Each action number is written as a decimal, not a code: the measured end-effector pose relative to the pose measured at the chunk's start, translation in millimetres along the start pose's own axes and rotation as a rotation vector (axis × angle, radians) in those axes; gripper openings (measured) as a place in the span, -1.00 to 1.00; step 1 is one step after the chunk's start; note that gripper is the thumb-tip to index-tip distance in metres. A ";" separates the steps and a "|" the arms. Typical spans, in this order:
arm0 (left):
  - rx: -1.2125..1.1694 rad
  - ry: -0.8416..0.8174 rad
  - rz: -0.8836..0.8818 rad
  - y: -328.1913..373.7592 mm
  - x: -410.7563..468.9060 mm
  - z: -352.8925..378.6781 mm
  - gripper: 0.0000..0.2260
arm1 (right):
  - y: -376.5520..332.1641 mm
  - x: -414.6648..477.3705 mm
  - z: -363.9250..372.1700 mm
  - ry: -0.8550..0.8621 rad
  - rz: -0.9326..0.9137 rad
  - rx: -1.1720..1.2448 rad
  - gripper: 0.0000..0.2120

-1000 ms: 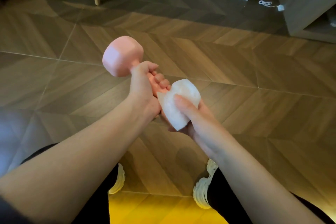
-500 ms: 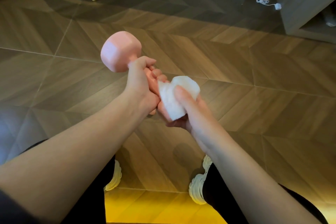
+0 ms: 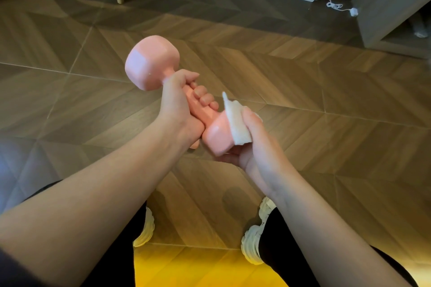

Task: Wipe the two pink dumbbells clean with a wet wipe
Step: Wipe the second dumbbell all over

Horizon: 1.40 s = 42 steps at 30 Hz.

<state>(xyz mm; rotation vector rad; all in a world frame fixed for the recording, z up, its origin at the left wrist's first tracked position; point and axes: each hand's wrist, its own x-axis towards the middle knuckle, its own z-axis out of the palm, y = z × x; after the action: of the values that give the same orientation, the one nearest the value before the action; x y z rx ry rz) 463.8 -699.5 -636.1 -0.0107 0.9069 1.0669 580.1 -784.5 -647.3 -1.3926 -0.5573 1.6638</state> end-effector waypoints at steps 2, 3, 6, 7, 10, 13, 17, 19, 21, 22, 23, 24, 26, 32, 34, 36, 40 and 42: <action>0.016 -0.008 0.000 0.4 0.3 0.0 -0.74 | -0.2 -0.5 -1.9 0.050 0.011 0.015 -0.67; 0.016 -0.009 0.006 -0.2 0.4 -0.3 -0.74 | 0.2 -0.5 -1.9 0.092 0.003 -0.005 -0.69; 0.010 -0.002 0.047 -4.4 -1.4 0.3 -0.73 | 0.2 0.1 2.0 0.222 -0.082 -0.016 -0.76; 0.009 0.005 0.065 -6.0 -2.2 1.0 -0.73 | 0.3 0.0 3.9 0.249 -0.118 -0.006 -0.75; 0.021 0.019 0.126 -9.1 -4.0 3.4 -0.73 | 1.3 -3.8 8.0 0.292 -0.189 0.020 -0.67; 0.049 0.016 0.201 -9.7 -5.0 7.1 -0.72 | 1.7 -7.6 11.4 0.296 -0.190 0.050 -0.54; 0.059 -0.005 0.230 -8.7 -6.0 11.0 -0.71 | -5.1 -10.1 9.2 0.158 -0.126 0.190 -0.59; 0.045 -0.014 0.205 -6.9 -5.9 11.2 -0.71 | -12.1 -11.3 2.4 -0.012 -0.122 0.270 -0.74; 0.025 -0.030 0.182 -4.1 -6.0 10.7 -0.72 | -20.6 -11.3 -6.9 -0.169 -0.064 0.292 -0.72; 0.016 -0.039 0.173 -2.7 -6.1 10.4 -0.72 | -24.4 -11.0 -12.0 -0.221 -0.020 0.287 -0.71; 0.010 -0.047 0.162 -1.6 -6.4 10.3 -0.72 | -28.2 -10.5 -16.2 -0.261 0.022 0.284 -0.71; 0.006 -0.055 0.148 -0.9 -6.9 10.3 -0.72 | -30.9 -9.7 -20.0 -0.287 0.052 0.281 -0.69; 0.000 -0.069 0.125 -0.4 -8.0 10.6 -0.72 | -32.3 -9.1 -24.0 -0.285 0.074 0.251 -0.63; -0.007 -0.054 0.149 -1.4 -8.6 11.8 -0.69 | -14.9 -12.2 -1.7 -0.043 -0.016 -0.051 -0.52; 0.003 -0.024 0.189 -2.4 -8.0 12.0 -0.70 | -6.2 -12.5 10.3 0.088 -0.070 -0.015 -0.61; 0.014 -0.010 0.237 -3.9 -7.7 11.7 -0.71 | -1.1 -12.4 20.6 0.149 -0.076 0.085 -0.64; 0.037 -0.024 0.299 -7.4 -8.8 14.3 -0.71 | -2.2 -11.5 26.9 0.219 -0.022 0.197 -0.69; 0.043 -0.028 0.302 -8.1 -9.6 16.6 -0.70 | -4.6 -13.0 23.1 0.227 0.017 0.222 -0.70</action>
<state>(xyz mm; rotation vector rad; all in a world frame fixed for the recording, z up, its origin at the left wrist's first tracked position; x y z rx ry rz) 478.8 -703.9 -622.4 0.1812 0.9244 1.3241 559.8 -788.6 -630.1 -1.3999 -0.2239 1.5042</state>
